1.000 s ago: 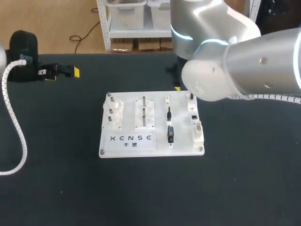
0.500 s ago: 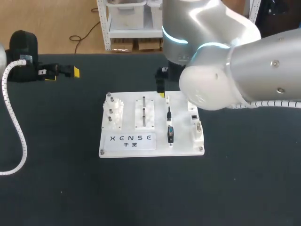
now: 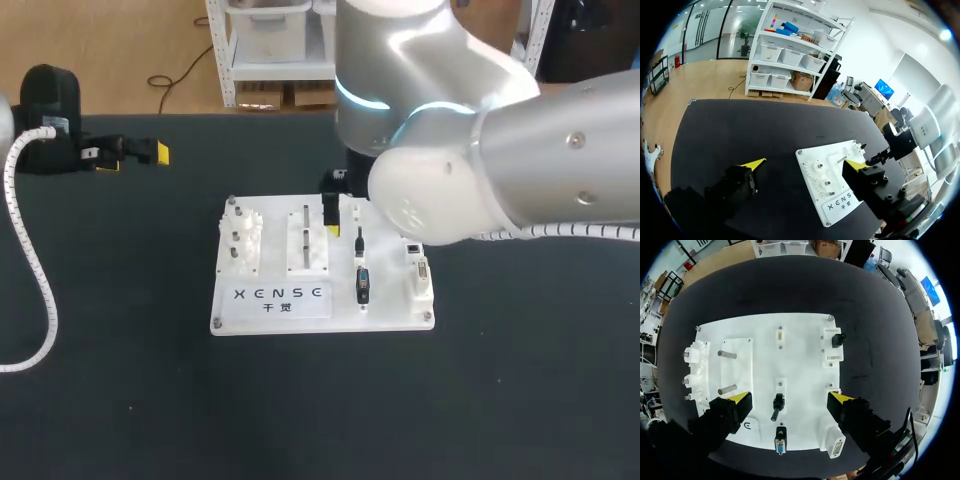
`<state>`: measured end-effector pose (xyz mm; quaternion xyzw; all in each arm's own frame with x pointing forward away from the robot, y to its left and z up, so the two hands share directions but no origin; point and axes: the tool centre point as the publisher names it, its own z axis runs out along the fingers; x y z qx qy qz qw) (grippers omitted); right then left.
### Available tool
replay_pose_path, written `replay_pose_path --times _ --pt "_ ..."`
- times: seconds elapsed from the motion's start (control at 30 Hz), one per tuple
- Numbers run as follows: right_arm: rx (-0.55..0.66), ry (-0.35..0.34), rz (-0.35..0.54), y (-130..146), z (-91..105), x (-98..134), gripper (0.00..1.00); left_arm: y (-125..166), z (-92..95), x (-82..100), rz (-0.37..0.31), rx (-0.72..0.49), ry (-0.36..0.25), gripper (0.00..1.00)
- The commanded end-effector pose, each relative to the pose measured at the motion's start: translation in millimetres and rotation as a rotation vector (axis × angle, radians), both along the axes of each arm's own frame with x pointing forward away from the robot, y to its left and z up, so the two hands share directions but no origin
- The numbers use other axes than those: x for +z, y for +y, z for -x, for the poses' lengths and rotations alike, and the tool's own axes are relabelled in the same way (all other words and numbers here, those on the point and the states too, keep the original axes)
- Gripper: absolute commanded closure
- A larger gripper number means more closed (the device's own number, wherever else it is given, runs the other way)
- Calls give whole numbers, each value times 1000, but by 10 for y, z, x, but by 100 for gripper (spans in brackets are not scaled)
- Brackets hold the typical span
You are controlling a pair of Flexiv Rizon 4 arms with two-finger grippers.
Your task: Insert the USB connector, Ethernet cable, and multi-pin plug into their matching sockets one by one.
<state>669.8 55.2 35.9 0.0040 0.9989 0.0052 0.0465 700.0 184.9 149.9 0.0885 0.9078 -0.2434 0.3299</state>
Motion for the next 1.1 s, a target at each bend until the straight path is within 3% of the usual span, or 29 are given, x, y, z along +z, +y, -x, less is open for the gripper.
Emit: replay_pose_path --times 0.03,0.1,0.13,0.23,0.4,0.93,1.1 --pt "4 7 11 59 -3 -51 0 1 0 0 0 0 0 0" --pt "7 10 14 66 9 -64 3 1 0 0 0 0 0 0" --pt "9 10 15 67 16 -67 11 1 0 0 0 0 0 0" --pt "14 14 16 62 39 -83 20 1 0 0 0 0 0 0" --pt "19 19 8 30 65 -108 47 1 0 0 0 0 0 0" --pt "35 39 -5 59 71 -161 63 1 0 0 0 0 0 0" --pt "42 40 -5 63 70 -162 79 1 0 0 0 0 0 0"
